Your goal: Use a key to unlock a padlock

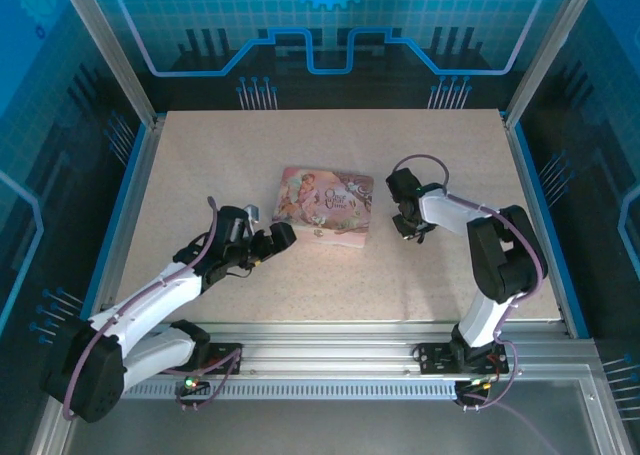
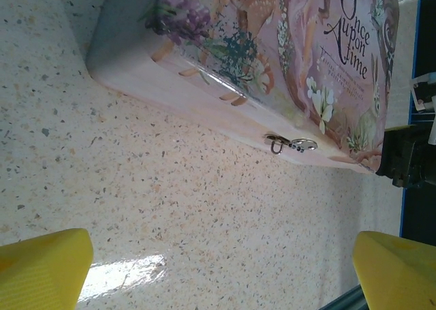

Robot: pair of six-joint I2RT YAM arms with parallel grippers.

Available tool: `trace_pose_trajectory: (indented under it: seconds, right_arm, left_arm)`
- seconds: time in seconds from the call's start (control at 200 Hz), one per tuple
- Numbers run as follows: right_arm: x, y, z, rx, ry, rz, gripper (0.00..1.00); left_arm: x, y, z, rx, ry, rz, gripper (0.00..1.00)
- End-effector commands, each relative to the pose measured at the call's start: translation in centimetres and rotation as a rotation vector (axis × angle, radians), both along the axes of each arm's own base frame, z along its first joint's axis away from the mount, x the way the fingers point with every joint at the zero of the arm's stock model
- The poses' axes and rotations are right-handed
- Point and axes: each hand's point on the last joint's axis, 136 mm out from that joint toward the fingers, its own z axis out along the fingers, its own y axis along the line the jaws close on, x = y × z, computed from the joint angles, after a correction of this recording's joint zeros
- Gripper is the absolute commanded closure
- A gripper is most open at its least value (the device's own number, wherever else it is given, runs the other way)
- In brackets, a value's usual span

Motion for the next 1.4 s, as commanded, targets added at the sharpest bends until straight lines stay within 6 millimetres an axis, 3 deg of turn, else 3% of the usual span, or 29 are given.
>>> trace_pose_trajectory:
  seconds: [0.0,0.12,0.18,0.195,0.2,0.205,0.22,0.395,0.565,0.63,0.755,0.866,0.946,1.046,1.106,1.226,1.331,1.396]
  right_arm:
    - [0.4,-0.5,2.8,0.029,-0.063,-0.066,0.62]
    - [0.5,-0.2,5.6,0.089,-0.148,-0.079,0.53]
    - [0.6,0.1,7.4,0.132,-0.212,-0.087,0.43]
    - [0.6,0.1,7.6,0.141,-0.222,-0.087,0.12]
    - [0.6,0.1,7.6,0.141,-0.222,-0.087,0.12]
    - [0.6,0.2,8.0,0.147,-0.234,-0.087,0.03]
    - [0.7,0.3,8.4,0.160,-0.250,-0.085,0.00]
    - [1.2,1.2,12.0,0.299,-0.426,-0.074,0.00]
    - [2.4,-0.7,14.4,0.325,-0.621,-0.159,0.00]
    - [2.3,-1.4,14.3,0.313,-0.706,-0.153,0.00]
    - [2.6,-1.6,15.4,0.306,-0.925,-0.065,0.00]
    - [2.9,-2.6,14.1,0.238,-0.931,-0.054,0.00]
    - [3.2,-3.5,12.8,0.217,-0.914,-0.075,0.00]
    - [3.3,-4.2,11.4,0.224,-0.920,-0.091,0.00]
    - [3.3,-4.4,10.4,0.238,-0.910,-0.090,0.00]
    - [3.9,-4.3,8.7,0.256,-0.873,-0.065,0.00]
    - [4.8,-4.8,9.0,0.234,-0.920,-0.065,0.00]
    - [5.3,-4.9,8.3,0.320,-0.936,-0.059,0.00]
  left_arm:
    - [0.8,0.8,0.8,0.026,-0.025,0.020,0.01]
    - [1.3,2.0,1.5,0.066,-0.040,0.049,0.01]
    - [1.7,2.8,2.2,0.098,-0.060,0.064,0.01]
    - [1.8,3.0,2.4,0.106,-0.066,0.069,0.01]
    - [1.9,3.1,2.5,0.109,-0.069,0.070,0.01]
    - [1.9,3.1,2.6,0.110,-0.072,0.072,0.01]
    - [2.1,3.3,2.9,0.118,-0.080,0.074,0.01]
    - [3.8,5.7,5.9,0.233,-0.177,0.085,0.01]
    - [5.5,10.2,7.9,0.517,-0.335,0.141,0.01]
    - [6.0,12.2,8.4,0.581,-0.380,0.179,0.01]
    - [6.9,15.7,7.7,0.672,-0.443,0.269,0.01]
    - [8.0,17.9,6.2,0.695,-0.477,0.337,0.01]
    - [9.2,19.0,3.8,0.738,-0.468,0.346,0.01]
    - [10.6,19.1,0.1,0.760,-0.416,0.313,0.01]
    - [11.1,19.0,-1.1,0.750,-0.417,0.317,0.01]
    - [12.8,18.4,-0.3,0.748,-0.498,0.292,0.01]
    - [13.7,17.9,-0.1,0.766,-0.534,0.244,0.01]
    - [13.9,17.2,-0.3,0.755,-0.627,0.221,0.01]
